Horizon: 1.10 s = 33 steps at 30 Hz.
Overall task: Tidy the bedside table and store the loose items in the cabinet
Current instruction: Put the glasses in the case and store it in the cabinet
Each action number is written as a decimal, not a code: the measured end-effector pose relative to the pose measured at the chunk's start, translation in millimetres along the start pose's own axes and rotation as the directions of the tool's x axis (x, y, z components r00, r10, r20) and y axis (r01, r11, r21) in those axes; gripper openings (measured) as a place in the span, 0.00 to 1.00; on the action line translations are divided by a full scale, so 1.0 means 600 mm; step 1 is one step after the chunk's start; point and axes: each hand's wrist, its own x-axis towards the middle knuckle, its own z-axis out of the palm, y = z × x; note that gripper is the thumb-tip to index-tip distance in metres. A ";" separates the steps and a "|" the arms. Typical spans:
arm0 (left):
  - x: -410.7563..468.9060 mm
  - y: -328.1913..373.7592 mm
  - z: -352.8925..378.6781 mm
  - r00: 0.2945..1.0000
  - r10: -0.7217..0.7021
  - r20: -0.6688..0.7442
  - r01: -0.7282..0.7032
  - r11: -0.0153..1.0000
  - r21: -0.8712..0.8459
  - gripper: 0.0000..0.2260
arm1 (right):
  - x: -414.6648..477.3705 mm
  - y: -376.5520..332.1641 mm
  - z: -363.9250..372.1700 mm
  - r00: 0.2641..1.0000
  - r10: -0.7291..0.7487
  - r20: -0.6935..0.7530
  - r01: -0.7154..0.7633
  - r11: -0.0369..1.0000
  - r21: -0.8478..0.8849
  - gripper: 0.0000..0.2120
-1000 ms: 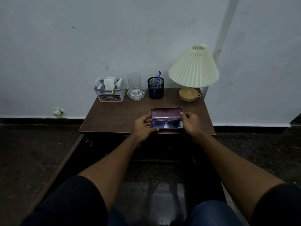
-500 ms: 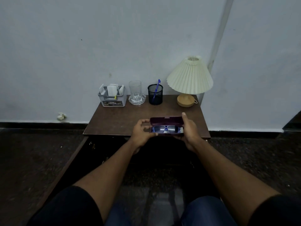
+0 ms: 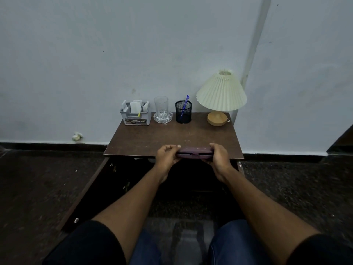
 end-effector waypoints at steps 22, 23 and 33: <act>-0.007 0.006 0.033 0.990 -0.101 -0.097 0.089 0.988 -0.127 0.19 | -0.014 -0.011 -0.003 0.999 0.036 0.040 -0.041 0.993 0.110 0.20; -0.008 0.006 0.032 0.991 -0.096 -0.093 0.084 0.989 -0.122 0.19 | -0.015 -0.011 -0.004 0.999 0.034 0.042 -0.039 0.992 0.121 0.20; -0.010 0.011 0.026 0.987 -0.094 -0.127 0.072 0.984 -0.162 0.16 | -0.007 -0.017 -0.008 0.997 0.074 -0.024 -0.069 0.986 0.152 0.23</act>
